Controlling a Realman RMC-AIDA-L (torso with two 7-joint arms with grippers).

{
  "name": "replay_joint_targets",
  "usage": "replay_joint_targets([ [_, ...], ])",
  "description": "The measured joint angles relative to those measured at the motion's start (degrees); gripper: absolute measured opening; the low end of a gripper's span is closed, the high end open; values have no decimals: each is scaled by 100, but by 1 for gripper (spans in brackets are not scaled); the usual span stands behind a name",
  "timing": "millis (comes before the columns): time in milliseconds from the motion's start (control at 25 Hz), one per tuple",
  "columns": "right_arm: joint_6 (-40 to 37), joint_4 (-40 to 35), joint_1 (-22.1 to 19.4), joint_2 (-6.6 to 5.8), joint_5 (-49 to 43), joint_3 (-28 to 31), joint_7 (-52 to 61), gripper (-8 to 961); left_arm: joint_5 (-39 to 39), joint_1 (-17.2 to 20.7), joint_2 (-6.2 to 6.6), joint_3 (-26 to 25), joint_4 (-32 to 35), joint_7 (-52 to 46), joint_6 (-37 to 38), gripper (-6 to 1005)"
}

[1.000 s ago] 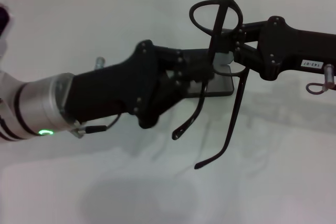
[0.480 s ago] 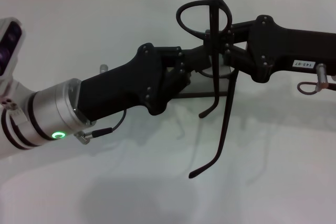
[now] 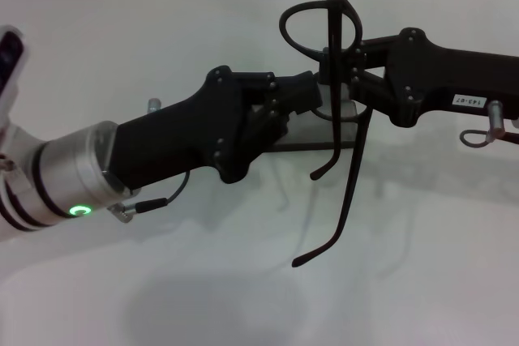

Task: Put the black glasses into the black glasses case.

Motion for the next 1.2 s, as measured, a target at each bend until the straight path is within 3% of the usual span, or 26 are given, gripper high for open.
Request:
replay_joint_targets([
  [200,32,134,41,13,18,105,-80,121,81,-38,7,56,201,-183,232,37],
  [640,-27,607,472,28,231,-35,-197,125,149,-220,-31,143,31,-341,-394,37],
  [1200,-134,674,463,35,238,-65,-214,130,-74,-95,-28,125,-27,-387,-714,38],
])
